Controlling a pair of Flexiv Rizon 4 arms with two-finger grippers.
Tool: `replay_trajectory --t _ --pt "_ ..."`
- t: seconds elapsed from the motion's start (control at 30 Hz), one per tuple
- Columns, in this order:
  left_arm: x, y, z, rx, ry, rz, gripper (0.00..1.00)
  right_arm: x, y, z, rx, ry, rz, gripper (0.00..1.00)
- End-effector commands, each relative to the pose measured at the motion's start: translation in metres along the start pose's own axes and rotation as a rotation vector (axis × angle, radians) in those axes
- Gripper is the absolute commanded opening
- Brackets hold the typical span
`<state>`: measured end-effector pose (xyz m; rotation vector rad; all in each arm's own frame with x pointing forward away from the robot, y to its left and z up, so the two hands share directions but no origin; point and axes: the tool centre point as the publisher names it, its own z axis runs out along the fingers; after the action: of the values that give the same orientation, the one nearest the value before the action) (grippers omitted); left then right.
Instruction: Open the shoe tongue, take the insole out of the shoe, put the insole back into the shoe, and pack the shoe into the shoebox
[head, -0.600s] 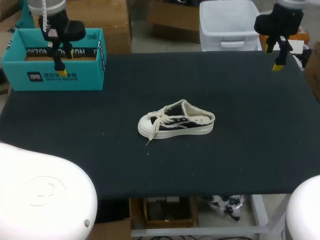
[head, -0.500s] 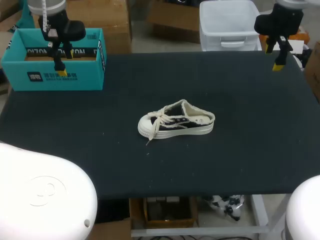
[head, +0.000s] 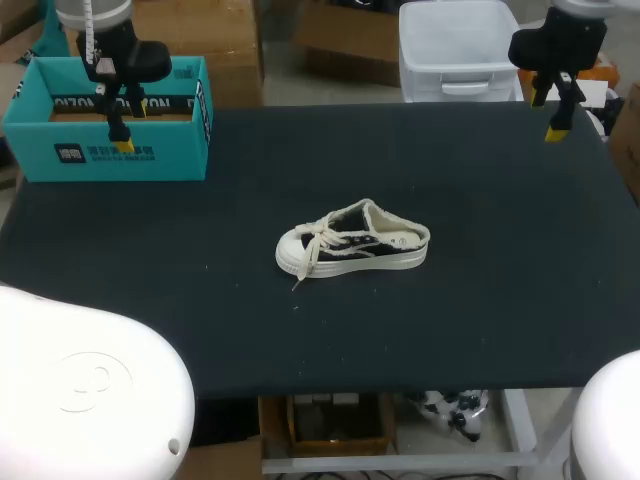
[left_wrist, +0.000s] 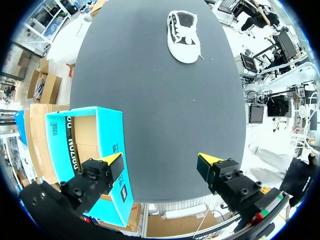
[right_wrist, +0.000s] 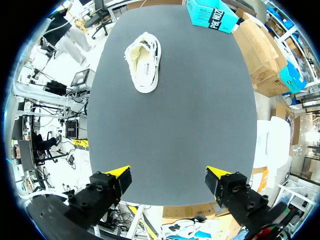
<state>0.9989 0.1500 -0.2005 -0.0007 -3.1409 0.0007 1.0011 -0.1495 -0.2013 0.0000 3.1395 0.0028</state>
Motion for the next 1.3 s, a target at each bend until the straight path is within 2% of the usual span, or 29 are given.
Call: replay_trajectory --t 0.03,0.5,0.63,0.73,0.87,0.9,0.93,1.0,1.07,1.1,1.17,1.3 --pt "0.0 0.0 0.0 0.0 0.0 0.0 1.0 0.0 0.0 -0.001 0.001 0.002 0.0 1.0" --pt "0.0 0.0 0.0 0.0 0.0 0.0 1.0 0.0 0.0 -0.001 0.001 0.002 0.0 1.0" --pt "0.006 -0.013 0.001 0.014 -0.002 -0.14 1.0 0.012 0.016 0.004 -0.076 -0.022 0.063 1.0" --pt "0.017 -0.024 0.007 -0.001 0.014 -0.262 1.0 0.025 0.029 0.011 -0.173 -0.06 0.104 1.0" --pt "0.027 -0.036 0.012 0.006 0.059 -0.433 1.0 0.041 0.057 0.025 -0.226 -0.074 0.138 1.0" --pt "0.03 -0.039 0.013 0.002 0.042 -0.489 1.0 0.044 0.063 0.028 -0.241 -0.071 0.151 1.0" --pt "0.032 -0.041 0.014 0.019 0.071 -0.527 1.0 0.046 0.069 0.031 -0.249 -0.074 0.161 1.0" --pt "0.04 -0.047 0.016 0.022 0.043 -0.61 1.0 0.052 0.085 0.039 -0.287 -0.084 0.177 1.0" --pt "0.044 -0.05 0.018 0.06 0.102 -0.653 1.0 0.056 0.095 0.045 -0.329 -0.099 0.186 1.0" --pt "0.045 -0.052 0.02 0.078 0.12 -0.741 1.0 0.058 0.103 0.05 -0.374 -0.109 0.219 1.0" --pt "0.048 -0.054 0.022 0.051 0.128 -0.717 1.0 0.061 0.119 0.06 -0.45 -0.104 0.198 1.0" --pt "0.048 -0.054 0.022 0.051 0.128 -0.717 1.0 0.061 0.119 0.06 -0.45 -0.104 0.198 1.0"
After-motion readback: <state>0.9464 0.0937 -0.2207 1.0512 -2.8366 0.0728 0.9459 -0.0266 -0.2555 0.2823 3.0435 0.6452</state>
